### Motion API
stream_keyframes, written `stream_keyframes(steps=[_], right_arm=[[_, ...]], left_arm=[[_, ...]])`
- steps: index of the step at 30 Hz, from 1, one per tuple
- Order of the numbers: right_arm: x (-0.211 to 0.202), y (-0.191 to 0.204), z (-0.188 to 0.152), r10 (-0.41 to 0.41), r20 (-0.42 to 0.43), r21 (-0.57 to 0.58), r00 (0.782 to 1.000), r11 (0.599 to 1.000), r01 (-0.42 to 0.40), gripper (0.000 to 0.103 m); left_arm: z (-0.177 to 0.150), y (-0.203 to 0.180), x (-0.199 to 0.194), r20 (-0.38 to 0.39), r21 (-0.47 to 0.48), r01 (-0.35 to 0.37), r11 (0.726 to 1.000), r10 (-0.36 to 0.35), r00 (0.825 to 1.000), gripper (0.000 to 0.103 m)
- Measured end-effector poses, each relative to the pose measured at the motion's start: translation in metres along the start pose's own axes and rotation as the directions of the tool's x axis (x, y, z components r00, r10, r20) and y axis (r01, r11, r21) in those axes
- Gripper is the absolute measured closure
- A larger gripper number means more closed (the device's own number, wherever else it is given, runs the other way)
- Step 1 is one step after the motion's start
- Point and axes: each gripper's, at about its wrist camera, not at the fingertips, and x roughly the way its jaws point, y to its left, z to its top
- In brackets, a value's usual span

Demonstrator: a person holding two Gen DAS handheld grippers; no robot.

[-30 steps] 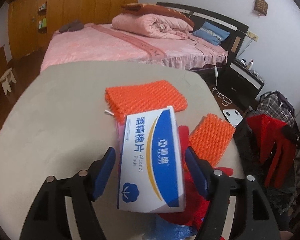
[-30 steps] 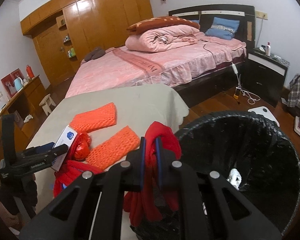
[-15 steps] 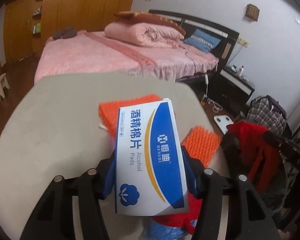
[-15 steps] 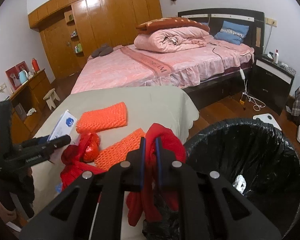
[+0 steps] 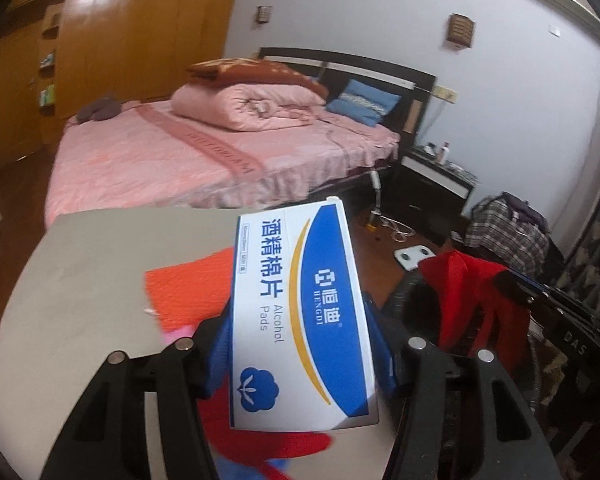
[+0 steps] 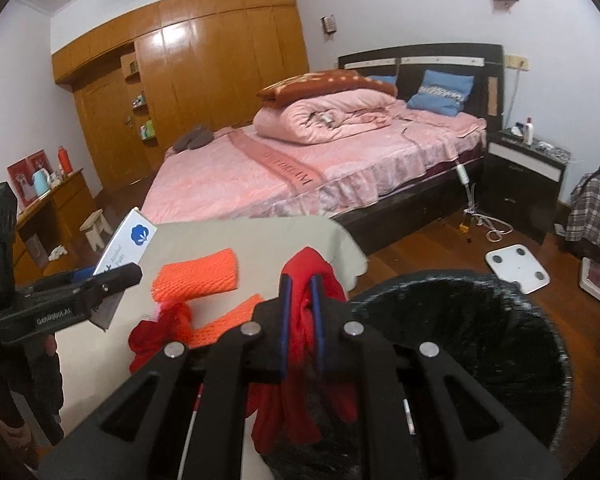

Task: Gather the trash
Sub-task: 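Carry the red glove and alcohol-pad box over the black bin with both tools, then open both tools to drop the glove and box into the bin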

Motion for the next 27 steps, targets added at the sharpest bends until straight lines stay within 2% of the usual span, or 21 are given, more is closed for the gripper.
stream_keyframes(steps=[8, 15, 16, 17, 18, 19, 21, 23, 25, 27], right_arm=[[-0.032, -0.052, -0.008, -0.099, 0.020, 0.063, 0.995, 0.993, 0.097, 0.094], [-0.047, -0.097, -0.018, -0.172, 0.012, 0.111, 0.985, 0.979, 0.169, 0.090], [-0.049, -0.103, -0.018, -0.188, 0.014, 0.116, 0.982, 0.976, 0.186, 0.085], [-0.052, -0.108, -0.019, -0.204, 0.016, 0.125, 0.979, 0.972, 0.200, 0.069], [-0.056, -0.113, -0.020, -0.223, 0.022, 0.137, 0.975, 0.966, 0.218, 0.061], [-0.058, -0.117, -0.021, -0.232, 0.028, 0.147, 0.972, 0.963, 0.226, 0.055], [-0.063, -0.124, -0.022, -0.253, 0.039, 0.161, 0.967, 0.956, 0.244, 0.051], [-0.067, -0.128, -0.025, -0.275, 0.043, 0.163, 0.961, 0.951, 0.264, 0.027], [-0.068, -0.128, -0.027, -0.293, 0.048, 0.165, 0.955, 0.945, 0.282, 0.013], [-0.067, -0.124, -0.030, -0.297, 0.050, 0.172, 0.953, 0.943, 0.285, 0.008]], left_arm=[[0.000, -0.070, 0.020, -0.016, 0.075, 0.124, 0.989, -0.123, 0.992, 0.046], [0.001, -0.130, 0.047, -0.044, 0.120, 0.234, 0.965, -0.230, 0.972, 0.046], [0.001, -0.135, 0.050, -0.048, 0.122, 0.249, 0.961, -0.245, 0.968, 0.045], [0.002, -0.143, 0.055, -0.058, 0.123, 0.269, 0.955, -0.264, 0.963, 0.045], [0.001, -0.146, 0.059, -0.066, 0.123, 0.279, 0.953, -0.272, 0.960, 0.043], [0.002, -0.149, 0.064, -0.076, 0.123, 0.287, 0.950, -0.279, 0.957, 0.035], [0.000, -0.153, 0.067, -0.077, 0.121, 0.292, 0.949, -0.284, 0.956, 0.032], [-0.002, -0.152, 0.066, -0.068, 0.129, 0.280, 0.951, -0.273, 0.960, 0.031], [-0.004, -0.146, 0.061, -0.051, 0.136, 0.253, 0.958, -0.249, 0.967, 0.025], [-0.004, -0.136, 0.053, -0.027, 0.144, 0.219, 0.965, -0.217, 0.976, 0.022]])
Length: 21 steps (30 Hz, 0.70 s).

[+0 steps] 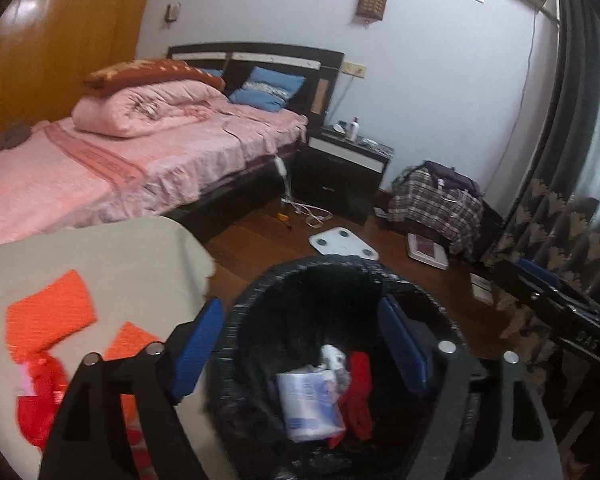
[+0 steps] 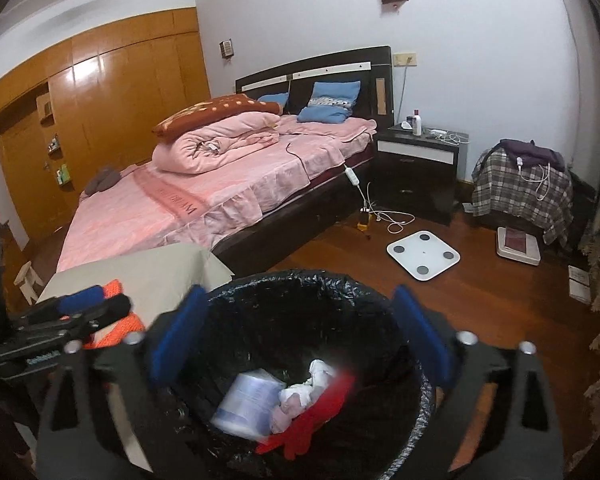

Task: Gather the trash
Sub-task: 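Open both tools to drop the glove and box into the bin, then move back to the table and grasp the other red glove with the left tool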

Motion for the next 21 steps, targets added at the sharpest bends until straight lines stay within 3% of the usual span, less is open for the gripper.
stream_keyframes(steps=[4, 7, 14, 17, 21], right_arm=[[0.004, 0.014, -0.006, 0.020, -0.022, 0.012, 1.000, 1.000, -0.020, 0.007], [0.009, 0.037, -0.013, 0.061, -0.041, -0.008, 0.997, 0.998, -0.061, 0.007], [0.024, 0.104, -0.026, 0.183, -0.098, -0.061, 0.978, 0.980, -0.189, 0.007], [0.029, 0.132, -0.029, 0.226, -0.116, -0.095, 0.967, 0.967, -0.237, 0.007], [0.037, 0.164, -0.036, 0.266, -0.136, -0.129, 0.954, 0.950, -0.283, 0.007]], left_arm=[[-0.008, 0.026, -0.026, 0.043, 0.003, -0.099, 0.995, 0.098, 0.994, 0.017], [-0.019, 0.051, -0.049, 0.063, -0.006, -0.187, 0.982, 0.187, 0.980, 0.016], [-0.057, 0.119, -0.100, 0.063, -0.053, -0.377, 0.925, 0.380, 0.923, 0.016], [-0.072, 0.143, -0.110, 0.034, -0.076, -0.417, 0.906, 0.421, 0.907, 0.016], [-0.088, 0.164, -0.114, 0.003, -0.106, -0.433, 0.895, 0.436, 0.900, 0.016]])
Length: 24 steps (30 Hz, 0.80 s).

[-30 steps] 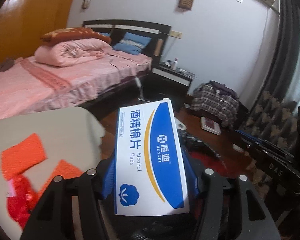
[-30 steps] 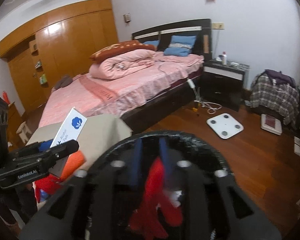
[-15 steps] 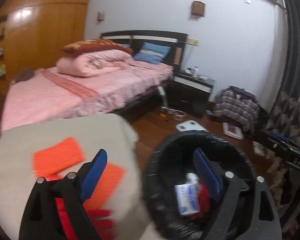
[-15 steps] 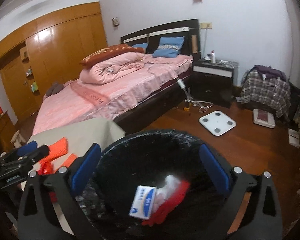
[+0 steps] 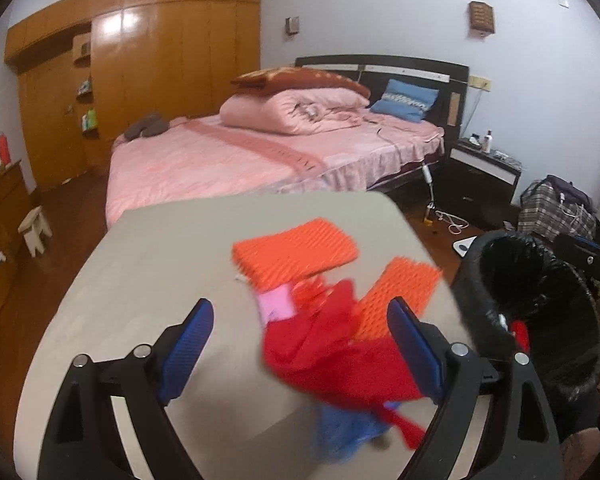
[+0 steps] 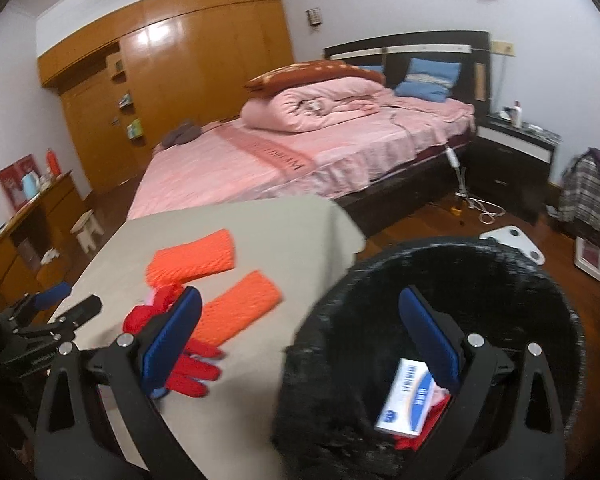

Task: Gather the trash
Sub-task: 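Move back to the table and grasp the other red glove with the left tool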

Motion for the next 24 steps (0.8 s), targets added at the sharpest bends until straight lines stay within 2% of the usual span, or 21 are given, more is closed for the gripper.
stream_keyframes(steps=[8, 14, 17, 21, 24], right_arm=[[0.018, 0.027, -0.001, 0.020, -0.020, -0.061, 1.000, 0.998, -0.021, 0.007], [0.030, 0.028, -0.004, 0.020, -0.036, -0.064, 0.999, 0.998, -0.022, 0.007], [0.035, 0.028, -0.005, 0.022, -0.044, -0.063, 0.999, 0.998, -0.025, 0.007], [0.039, 0.029, -0.003, 0.026, -0.048, -0.068, 0.998, 0.997, -0.029, 0.007], [0.042, 0.033, -0.003, 0.028, -0.049, -0.081, 0.998, 0.996, -0.032, 0.007]], left_arm=[[-0.018, 0.005, 0.024, -0.059, -0.027, 0.024, 0.999, -0.026, 0.998, 0.018], [-0.023, 0.003, 0.048, -0.093, -0.040, 0.044, 0.998, -0.048, 0.995, 0.031], [-0.027, 0.000, 0.063, -0.132, -0.045, 0.071, 0.996, -0.076, 0.988, 0.045], [-0.033, -0.001, 0.075, -0.174, -0.070, 0.121, 0.990, -0.131, 0.976, 0.080], [-0.034, 0.002, 0.075, -0.166, -0.108, 0.155, 0.982, -0.171, 0.971, 0.095]])
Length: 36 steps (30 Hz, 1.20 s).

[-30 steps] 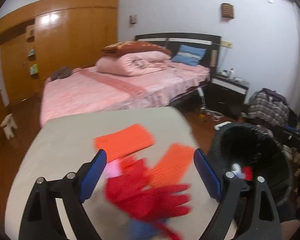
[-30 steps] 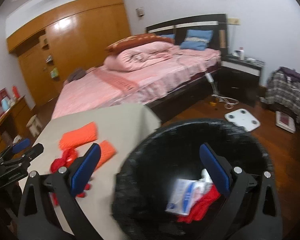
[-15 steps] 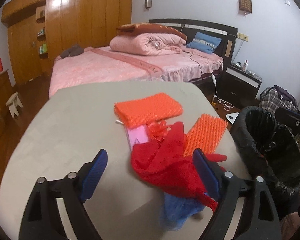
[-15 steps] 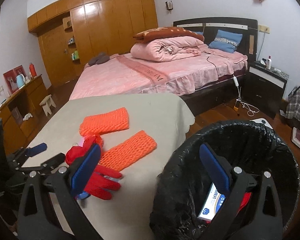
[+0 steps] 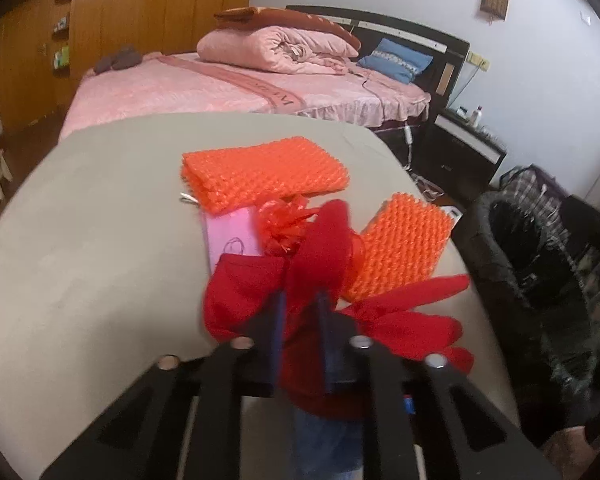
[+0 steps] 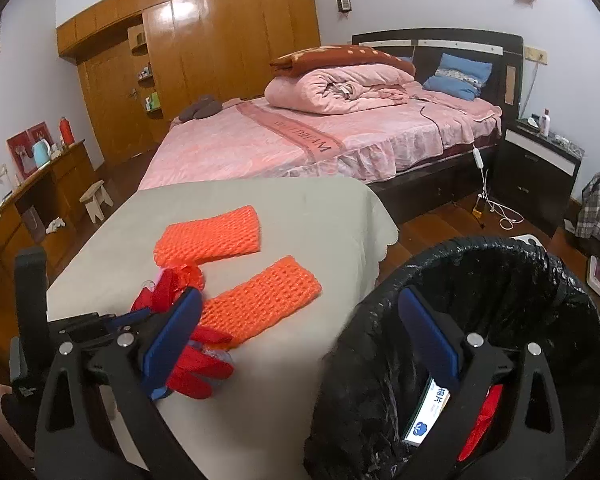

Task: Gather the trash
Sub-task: 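Move back to the table and grasp the other red glove with the left tool, then grasp the red plastic bag with the right tool while the left tool holds the glove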

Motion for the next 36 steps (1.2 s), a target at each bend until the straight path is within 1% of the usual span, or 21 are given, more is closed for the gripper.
stream_keyframes(steps=[1, 3, 5, 9, 11, 14, 15, 16, 17, 18, 20, 22, 24, 25, 27, 29, 30, 31, 32, 33, 36], right_arm=[[0.001, 0.001, 0.001, 0.002, 0.001, -0.003, 1.000, 1.000, -0.002, 0.007], [0.002, 0.004, 0.002, 0.008, 0.001, -0.009, 1.000, 1.000, -0.008, 0.007], [0.003, 0.008, 0.003, 0.015, 0.003, -0.013, 1.000, 1.000, -0.015, 0.007], [0.005, 0.018, 0.008, 0.035, 0.010, -0.026, 0.999, 0.999, -0.035, 0.007], [0.006, 0.024, 0.010, 0.044, 0.013, -0.032, 0.999, 0.999, -0.044, 0.007], [0.007, 0.029, 0.012, 0.054, 0.016, -0.037, 0.998, 0.998, -0.053, 0.007], [0.007, 0.031, 0.013, 0.055, 0.016, -0.040, 0.998, 0.998, -0.054, 0.007], [0.007, 0.032, 0.013, 0.056, 0.015, -0.042, 0.998, 0.998, -0.055, 0.007], [0.008, 0.033, 0.013, 0.056, 0.014, -0.043, 0.998, 0.998, -0.056, 0.007], [0.008, 0.033, 0.012, 0.056, 0.011, -0.043, 0.998, 0.998, -0.056, 0.007], [0.009, 0.034, 0.011, 0.056, 0.006, -0.045, 0.998, 0.997, -0.055, 0.007], [0.010, 0.034, 0.011, 0.054, 0.002, -0.048, 0.999, 0.997, -0.054, 0.007], [0.011, 0.033, 0.010, 0.055, -0.003, -0.047, 0.999, 0.997, -0.055, 0.007], [0.012, 0.033, 0.010, 0.055, -0.004, -0.048, 0.999, 0.997, -0.055, 0.007], [0.014, 0.033, 0.009, 0.053, -0.008, -0.049, 0.999, 0.997, -0.053, 0.007], [0.016, 0.033, 0.008, 0.051, -0.012, -0.048, 0.999, 0.997, -0.052, 0.007], [0.016, 0.032, 0.008, 0.049, -0.014, -0.049, 0.999, 0.998, -0.050, 0.007], [0.017, 0.033, 0.007, 0.048, -0.015, -0.050, 0.999, 0.998, -0.048, 0.007], [0.017, 0.033, 0.007, 0.045, -0.016, -0.053, 0.999, 0.998, -0.046, 0.007], [0.018, 0.033, 0.006, 0.043, -0.018, -0.055, 0.999, 0.998, -0.044, 0.007], [0.020, 0.034, 0.005, 0.043, -0.021, -0.054, 0.999, 0.998, -0.044, 0.008]], left_arm=[[0.001, 0.001, -0.002, 0.005, -0.006, 0.000, 1.000, 0.000, 1.000, 0.099], [0.004, 0.005, -0.010, 0.026, -0.020, 0.003, 1.000, -0.003, 1.000, 0.103], [0.009, 0.009, -0.022, 0.058, -0.036, 0.002, 0.999, 0.000, 0.998, 0.103], [0.018, 0.024, -0.044, 0.113, -0.067, -0.021, 0.998, 0.029, 0.993, 0.103], [0.020, 0.032, -0.047, 0.108, -0.072, -0.027, 0.997, 0.034, 0.994, 0.103], [0.018, 0.035, -0.040, 0.069, -0.060, -0.035, 0.998, 0.039, 0.997, 0.102], [0.017, 0.035, -0.038, 0.057, -0.056, -0.039, 0.998, 0.042, 0.997, 0.099], [0.015, 0.033, -0.033, 0.038, -0.052, -0.037, 0.998, 0.039, 0.999, 0.087], [0.012, 0.031, -0.028, 0.022, -0.048, -0.036, 0.998, 0.037, 0.999, 0.081], [0.008, 0.031, -0.024, 0.012, -0.046, -0.041, 0.998, 0.042, 0.999, 0.070], [0.005, 0.029, -0.016, -0.014, -0.045, -0.031, 0.998, 0.030, 0.999, 0.066], [0.001, 0.028, -0.010, -0.034, -0.040, -0.030, 0.999, 0.029, 0.999, 0.055], [-0.001, 0.025, -0.002, -0.053, -0.028, -0.024, 0.999, 0.022, 0.998, 0.050], [-0.002, 0.023, 0.002, -0.060, -0.022, -0.023, 0.999, 0.021, 0.998, 0.048], [-0.003, 0.022, 0.009, -0.077, -0.030, -0.008, 1.000, 0.005, 0.997, 0.048], [-0.004, 0.023, 0.014, -0.079, -0.052, 0.017, 0.999, -0.021, 0.997, 0.054], [-0.005, 0.023, 0.015, -0.076, -0.050, 0.028, 0.998, -0.032, 0.997, 0.076], [-0.005, 0.022, 0.017, -0.079, -0.047, 0.038, 0.998, -0.042, 0.996, 0.089], [-0.006, 0.020, 0.016, -0.072, -0.040, 0.040, 0.998, -0.043, 0.997, 0.091], [-0.006, 0.018, 0.014, -0.063, -0.034, 0.042, 0.999, -0.044, 0.997, 0.097], [-0.003, 0.019, 0.002, -0.021, -0.041, 0.034, 0.999, -0.035, 0.999, 0.098]])
